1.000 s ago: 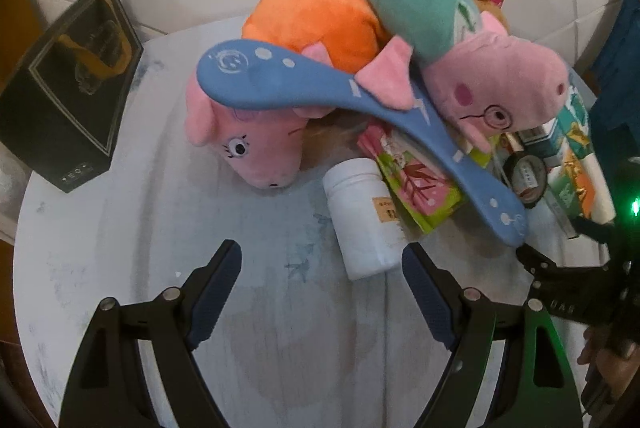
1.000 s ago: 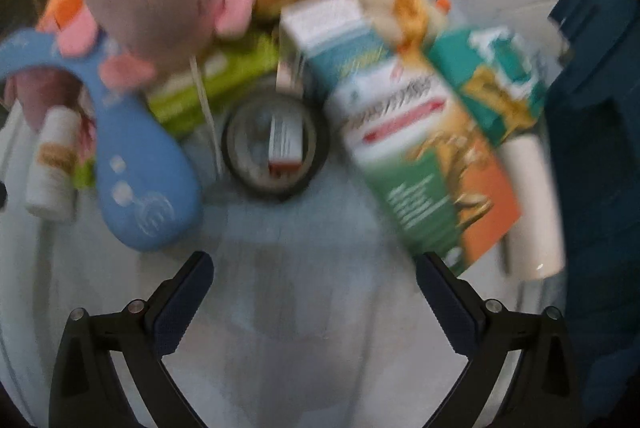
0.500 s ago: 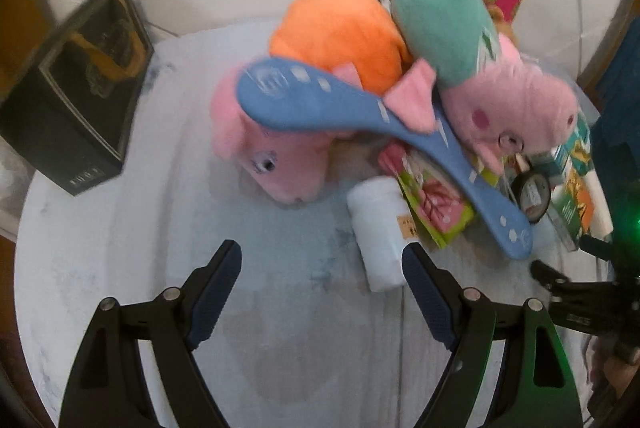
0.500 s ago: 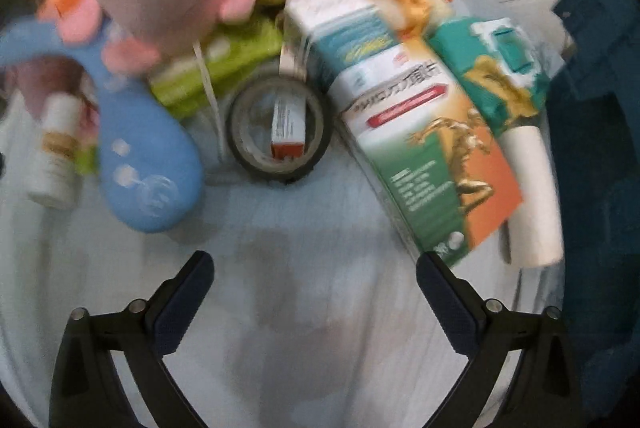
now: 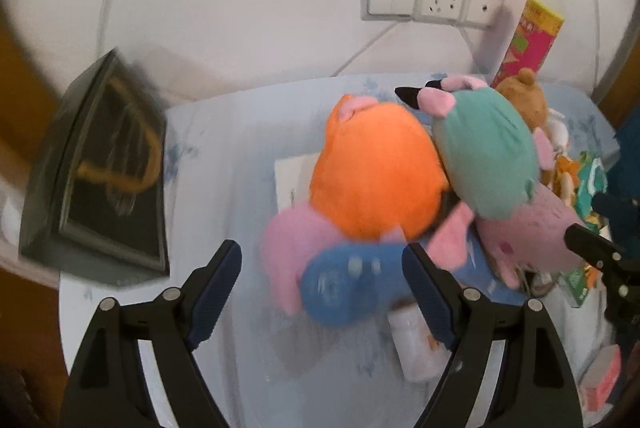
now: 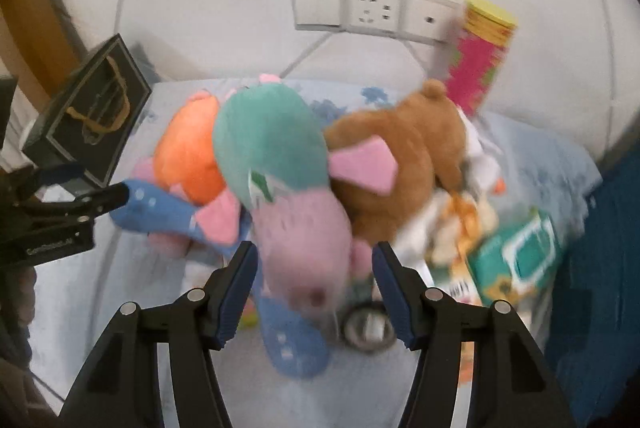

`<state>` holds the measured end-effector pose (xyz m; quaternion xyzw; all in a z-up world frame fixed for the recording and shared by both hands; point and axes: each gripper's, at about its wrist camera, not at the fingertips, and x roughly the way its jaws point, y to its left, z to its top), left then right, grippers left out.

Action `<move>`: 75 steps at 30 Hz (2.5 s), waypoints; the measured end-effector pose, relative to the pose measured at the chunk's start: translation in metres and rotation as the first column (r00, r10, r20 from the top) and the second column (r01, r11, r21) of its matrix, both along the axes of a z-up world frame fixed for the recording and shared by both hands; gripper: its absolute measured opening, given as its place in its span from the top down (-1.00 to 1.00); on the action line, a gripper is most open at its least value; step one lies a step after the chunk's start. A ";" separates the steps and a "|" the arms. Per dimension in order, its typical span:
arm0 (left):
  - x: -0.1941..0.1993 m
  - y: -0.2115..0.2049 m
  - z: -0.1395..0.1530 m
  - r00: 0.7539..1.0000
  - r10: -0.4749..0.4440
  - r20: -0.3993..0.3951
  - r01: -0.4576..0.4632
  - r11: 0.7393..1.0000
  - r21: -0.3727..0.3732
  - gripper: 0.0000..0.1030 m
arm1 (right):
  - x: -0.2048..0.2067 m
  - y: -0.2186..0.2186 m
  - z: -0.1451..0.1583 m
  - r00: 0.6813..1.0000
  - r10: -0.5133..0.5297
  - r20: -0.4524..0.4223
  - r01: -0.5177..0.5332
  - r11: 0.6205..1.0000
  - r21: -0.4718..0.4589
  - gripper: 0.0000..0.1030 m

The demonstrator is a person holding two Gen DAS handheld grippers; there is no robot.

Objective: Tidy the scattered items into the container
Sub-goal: 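Grasp the teal-and-pink plush pig with the right tool while the left approaches the white bottle, then lift the plush pig with the right tool while the left grasps the white pill bottle, then carry the plush pig and white bottle over the blue crate and release both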

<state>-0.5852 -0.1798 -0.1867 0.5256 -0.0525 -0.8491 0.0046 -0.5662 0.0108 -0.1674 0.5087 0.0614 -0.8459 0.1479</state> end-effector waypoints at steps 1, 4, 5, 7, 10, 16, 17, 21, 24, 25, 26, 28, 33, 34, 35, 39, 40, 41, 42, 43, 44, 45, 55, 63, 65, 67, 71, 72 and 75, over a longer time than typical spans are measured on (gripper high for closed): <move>-0.009 0.002 -0.006 1.000 -0.011 0.014 0.011 1.000 -0.008 -0.60 | -0.007 -0.004 -0.007 1.000 0.008 0.011 -0.008 1.000 0.008 -0.16; -0.032 0.006 -0.036 0.996 -0.026 0.084 0.026 1.000 0.006 -0.60 | -0.029 -0.014 -0.032 0.998 0.021 0.058 -0.022 1.000 0.013 -0.17; -0.037 0.008 -0.045 0.994 -0.033 0.104 0.032 0.999 0.016 -0.61 | -0.035 -0.016 -0.041 0.997 0.020 0.074 -0.021 1.000 0.007 -0.32; -0.041 0.012 -0.056 0.994 -0.040 0.099 0.040 0.999 0.002 -0.69 | -0.046 -0.015 -0.059 0.993 0.007 0.115 -0.006 1.000 -0.011 -0.47; -0.039 0.017 -0.057 0.996 -0.062 0.060 0.063 0.998 -0.007 -0.63 | -0.055 -0.009 -0.085 0.986 -0.007 0.168 0.014 0.999 -0.042 -0.40; 0.002 0.012 -0.040 0.999 -0.050 0.001 0.050 0.999 -0.019 -0.11 | -0.026 0.008 -0.077 0.989 -0.014 0.150 0.026 0.996 -0.083 -0.27; 0.012 0.011 -0.037 0.999 -0.049 0.001 0.049 0.999 -0.012 0.18 | -0.017 0.012 -0.076 0.989 -0.014 0.150 0.027 0.996 -0.089 -0.27; 0.055 0.010 -0.034 0.998 -0.060 0.038 0.058 0.998 0.035 0.33 | 0.036 0.035 -0.069 0.987 -0.031 0.158 0.049 0.992 -0.116 -0.27; 0.088 0.012 -0.033 0.997 -0.064 0.048 0.061 0.997 0.057 0.33 | 0.077 0.060 -0.073 0.979 -0.075 0.187 0.099 0.987 -0.125 -0.27; 0.096 0.015 -0.033 0.997 -0.063 0.051 0.060 0.996 0.063 0.33 | 0.091 0.070 -0.076 0.975 -0.095 0.199 0.121 0.985 -0.125 -0.27; 0.098 0.018 -0.035 0.997 -0.061 0.054 0.058 0.996 0.066 0.33 | 0.102 0.080 -0.080 0.970 -0.118 0.212 0.146 0.981 -0.125 -0.27; 0.104 0.025 -0.039 0.997 -0.058 0.059 0.053 0.996 0.073 0.32 | 0.121 0.099 -0.085 0.960 -0.162 0.230 0.193 0.974 -0.122 -0.27; 0.117 0.043 -0.049 0.996 -0.048 0.073 0.042 0.995 0.089 0.20 | 0.144 0.133 -0.098 0.938 -0.243 0.246 0.276 0.954 -0.113 -0.27; 0.119 0.046 -0.051 0.996 -0.047 0.076 0.039 0.995 0.093 0.20 | 0.146 0.136 -0.101 0.937 -0.246 0.247 0.281 0.953 -0.114 -0.27; 0.119 0.049 -0.054 0.996 -0.041 0.080 0.034 0.995 0.093 0.20 | 0.148 0.137 -0.102 0.939 -0.244 0.243 0.278 0.954 -0.114 -0.27; 0.101 0.059 -0.075 0.995 -0.006 0.103 -0.002 0.996 0.087 -0.14 | 0.144 0.137 -0.108 0.944 -0.232 0.234 0.266 0.956 -0.124 -0.27; 0.095 0.061 -0.080 0.994 0.001 0.105 -0.010 0.996 0.087 -0.17 | 0.141 0.136 -0.110 0.945 -0.231 0.233 0.265 0.956 -0.125 -0.28; 0.090 0.063 -0.085 0.994 0.006 0.106 -0.015 0.996 0.085 -0.17 | 0.140 0.136 -0.112 0.945 -0.231 0.233 0.264 0.956 -0.125 -0.28; 0.084 0.064 -0.091 0.994 0.009 0.110 -0.018 0.996 0.084 -0.17 | 0.141 0.136 -0.113 0.945 -0.230 0.234 0.263 0.957 -0.124 -0.28; 0.078 0.066 -0.097 0.993 0.010 0.116 -0.020 0.996 0.083 -0.17 | 0.139 0.135 -0.114 0.945 -0.228 0.234 0.262 0.957 -0.125 -0.29; 0.074 0.066 -0.103 0.992 0.013 0.122 -0.023 0.996 0.084 -0.17 | 0.136 0.135 -0.114 0.945 -0.227 0.234 0.261 0.957 -0.127 -0.30; 0.071 0.066 -0.108 0.992 0.017 0.127 -0.028 0.996 0.085 -0.17 | 0.133 0.135 -0.114 0.946 -0.225 0.234 0.260 0.957 -0.128 -0.31; 0.116 0.061 -0.109 0.993 0.026 0.119 -0.040 0.992 0.121 0.00 | 0.133 0.131 -0.112 0.952 -0.223 0.210 0.247 0.964 -0.098 -0.35; 0.209 0.066 -0.077 0.997 0.015 0.073 -0.024 0.992 0.124 0.01 | 0.189 0.123 -0.096 0.961 -0.195 0.196 0.214 0.974 -0.080 -0.30; 0.227 0.066 -0.066 0.998 0.018 0.054 -0.025 0.992 0.127 0.01 | 0.204 0.122 -0.091 0.964 -0.184 0.192 0.202 0.976 -0.079 -0.29; 0.243 0.065 -0.053 0.999 0.022 0.032 -0.026 0.991 0.131 0.01 | 0.218 0.121 -0.087 0.967 -0.174 0.185 0.191 0.978 -0.080 -0.29; 0.272 0.062 -0.029 0.999 0.037 -0.017 -0.034 0.992 0.124 0.01 | 0.240 0.121 -0.070 0.977 -0.149 0.152 0.163 0.983 -0.083 -0.29; 0.279 0.061 -0.024 0.999 0.042 -0.028 -0.038 0.992 0.123 0.01 | 0.244 0.120 -0.065 0.980 -0.142 0.140 0.155 0.984 -0.085 -0.29; 0.295 0.059 -0.011 0.997 0.059 -0.053 -0.052 0.992 0.117 0.00 | 0.251 0.109 -0.052 0.987 -0.122 0.108 0.132 0.987 -0.091 -0.29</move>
